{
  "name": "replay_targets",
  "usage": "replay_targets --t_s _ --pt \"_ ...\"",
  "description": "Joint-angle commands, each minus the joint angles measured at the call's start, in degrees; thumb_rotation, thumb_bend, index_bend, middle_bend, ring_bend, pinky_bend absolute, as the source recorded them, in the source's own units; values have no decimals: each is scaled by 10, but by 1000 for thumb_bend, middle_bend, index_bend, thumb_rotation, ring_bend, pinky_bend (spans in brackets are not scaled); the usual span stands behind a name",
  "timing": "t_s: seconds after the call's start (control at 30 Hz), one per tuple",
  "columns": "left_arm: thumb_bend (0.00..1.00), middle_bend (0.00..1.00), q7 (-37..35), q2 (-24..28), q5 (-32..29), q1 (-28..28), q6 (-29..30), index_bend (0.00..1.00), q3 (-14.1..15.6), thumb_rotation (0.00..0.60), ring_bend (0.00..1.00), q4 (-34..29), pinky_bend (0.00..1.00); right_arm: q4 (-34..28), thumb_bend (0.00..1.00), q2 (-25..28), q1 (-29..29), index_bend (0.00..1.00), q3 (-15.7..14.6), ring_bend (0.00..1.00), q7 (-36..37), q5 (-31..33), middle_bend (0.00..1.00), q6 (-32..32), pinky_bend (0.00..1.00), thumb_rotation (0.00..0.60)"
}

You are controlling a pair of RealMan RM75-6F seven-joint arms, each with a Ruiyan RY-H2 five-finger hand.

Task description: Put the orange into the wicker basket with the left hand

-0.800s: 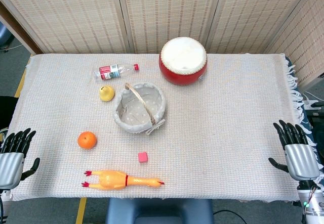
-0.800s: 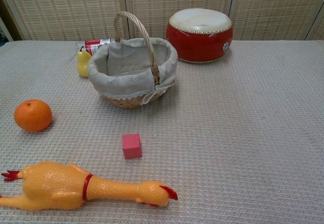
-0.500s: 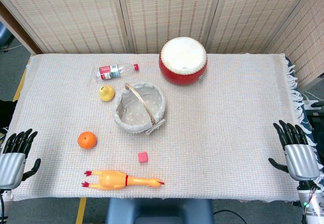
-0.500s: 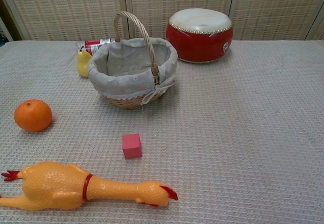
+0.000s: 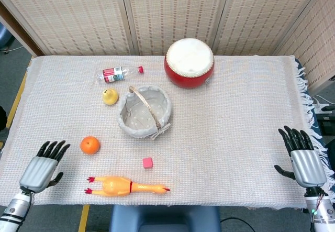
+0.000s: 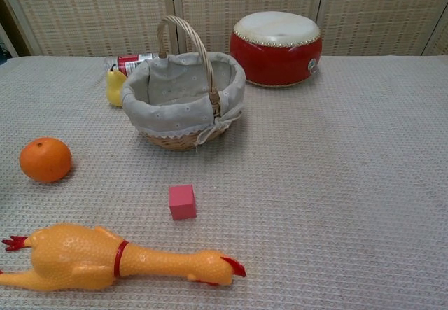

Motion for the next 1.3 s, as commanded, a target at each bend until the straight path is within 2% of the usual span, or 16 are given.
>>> replay_targets --t_s 0.03,0.43,0.6,0.83,0.93,1.0,1.07,1.1,1.17,1.23,1.3 --pt "336 0 67 -19 -49 -50 -64 0 -9 600 0 -32 31 -2 27 1 0 0 0 0 3 3 0 -2 0 600" --pt "331 0 198 -88 -175 -147 -135 0 -38 600 0 -11 31 -10 27 8 1 0 1 0 13 15 0 -12 0 600" --pt "333 0 217 -105 -221 -179 -148 0 -46 600 0 11 31 -12 27 9 2 0 1 0 14 17 0 -14 0 600" --pt "342 0 229 -126 -285 -214 -161 0 -42 600 0 51 39 -15 27 9 2 0 1 0 19 19 0 -16 0 600" --pt "359 0 214 -138 -295 -220 -158 4 -42 600 0 71 96 -16 27 9 2 0 1 0 20 16 0 -14 0 600" --pt "418 7 210 -143 -296 -221 -150 80 -39 600 23 81 188 -16 27 9 1 0 1 0 21 15 0 -12 0 600" --pt "511 129 205 -147 -293 -220 -143 295 -33 600 168 89 367 -15 27 8 1 0 1 0 23 14 0 -10 0 600" --pt "550 252 199 -148 -291 -218 -140 407 -31 600 287 90 479 -14 27 7 1 0 1 0 23 13 0 -9 0 600" --pt "601 464 186 -149 -284 -213 -129 558 -27 600 479 92 645 -14 27 7 0 0 1 0 25 12 0 -7 0 600" --pt "624 598 175 -149 -277 -208 -119 646 -24 600 597 92 736 -13 27 7 -1 0 1 0 26 11 0 -6 0 600" --pt "632 645 162 -144 -271 -202 -106 685 -25 600 638 86 763 -14 27 7 -2 0 0 0 27 11 0 -5 0 600"
